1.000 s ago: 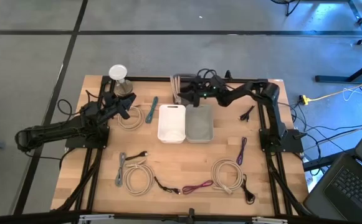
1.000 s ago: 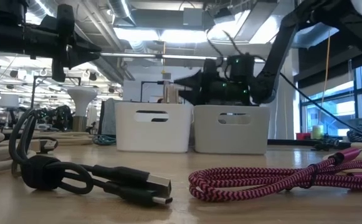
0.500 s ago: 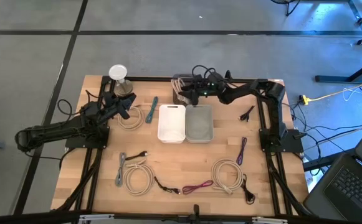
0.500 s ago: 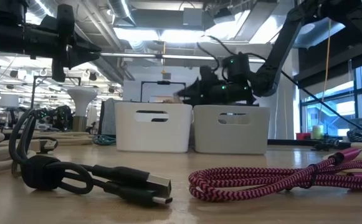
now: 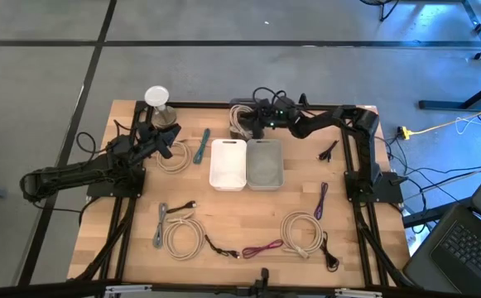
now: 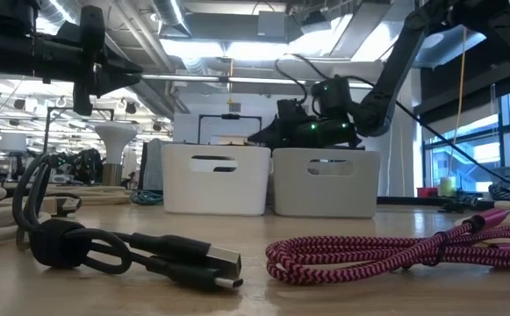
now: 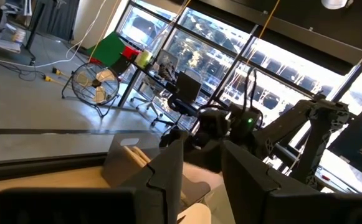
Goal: Pick & Place USB Port
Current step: Put the blue and black charger cable into the white bin
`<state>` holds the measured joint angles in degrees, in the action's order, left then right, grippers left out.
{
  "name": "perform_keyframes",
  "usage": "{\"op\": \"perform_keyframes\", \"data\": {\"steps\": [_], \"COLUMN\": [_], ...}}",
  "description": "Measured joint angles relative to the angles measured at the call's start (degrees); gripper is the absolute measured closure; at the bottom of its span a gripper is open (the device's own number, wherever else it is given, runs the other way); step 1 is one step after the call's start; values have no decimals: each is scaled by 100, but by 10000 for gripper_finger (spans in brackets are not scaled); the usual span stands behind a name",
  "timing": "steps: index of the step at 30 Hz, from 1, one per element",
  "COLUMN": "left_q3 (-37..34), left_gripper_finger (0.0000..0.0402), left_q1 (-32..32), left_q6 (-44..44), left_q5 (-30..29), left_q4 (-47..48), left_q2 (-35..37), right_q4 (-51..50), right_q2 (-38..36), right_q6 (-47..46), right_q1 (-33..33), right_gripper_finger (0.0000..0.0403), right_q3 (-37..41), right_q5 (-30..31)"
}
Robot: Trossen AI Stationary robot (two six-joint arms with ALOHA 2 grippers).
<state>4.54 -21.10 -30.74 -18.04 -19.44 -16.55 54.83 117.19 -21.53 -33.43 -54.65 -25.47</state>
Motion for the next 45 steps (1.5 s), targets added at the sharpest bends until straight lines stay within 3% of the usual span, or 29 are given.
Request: {"op": "perform_keyframes", "data": {"steps": [6, 10, 14, 19, 23, 28, 35, 41, 45], "left_q3": [0, 0, 0, 41, 487, 1562, 3101, 3696, 3850], "left_gripper_finger": [299, 299, 299, 299, 299, 299, 288, 259, 247], "left_q1": [-1, -2, -1, -2, 0, 4, -3, -80, -302], "left_q6": [0, 52, 217, 209, 205, 603, 452, 39, -175], "left_q5": [279, 472, 750, 882, 906, 922, 414, 337, 629], "left_q4": [0, 35, 435, 1127, 1694, 2398, 4168, 4334, 4350], "left_q2": [0, 2, -5, -256, -926, -2211, -4240, -5447, -5988], "right_q4": [-130, -904, -2045, -3201, -4113, -5271, -5938, -6187, -6400], "right_q2": [-730, -1628, -2738, -4213, -5282, -6343, -6995, -7067, -7067], "right_q6": [-486, -370, 93, 264, 350, 716, 877, 1002, 1047], "right_q1": [-137, -96, -4, 75, 74, 73, 68, 68, 68], "right_gripper_finger": [198, 201, 219, 245, 252, 252, 252, 251, 251], "right_q3": [122, 629, 1309, 2063, 2377, 2415, 2415, 2415, 2415], "right_q5": [-1469, -2255, -2214, -1675, -1309, -757, -706, -700, -697]}}
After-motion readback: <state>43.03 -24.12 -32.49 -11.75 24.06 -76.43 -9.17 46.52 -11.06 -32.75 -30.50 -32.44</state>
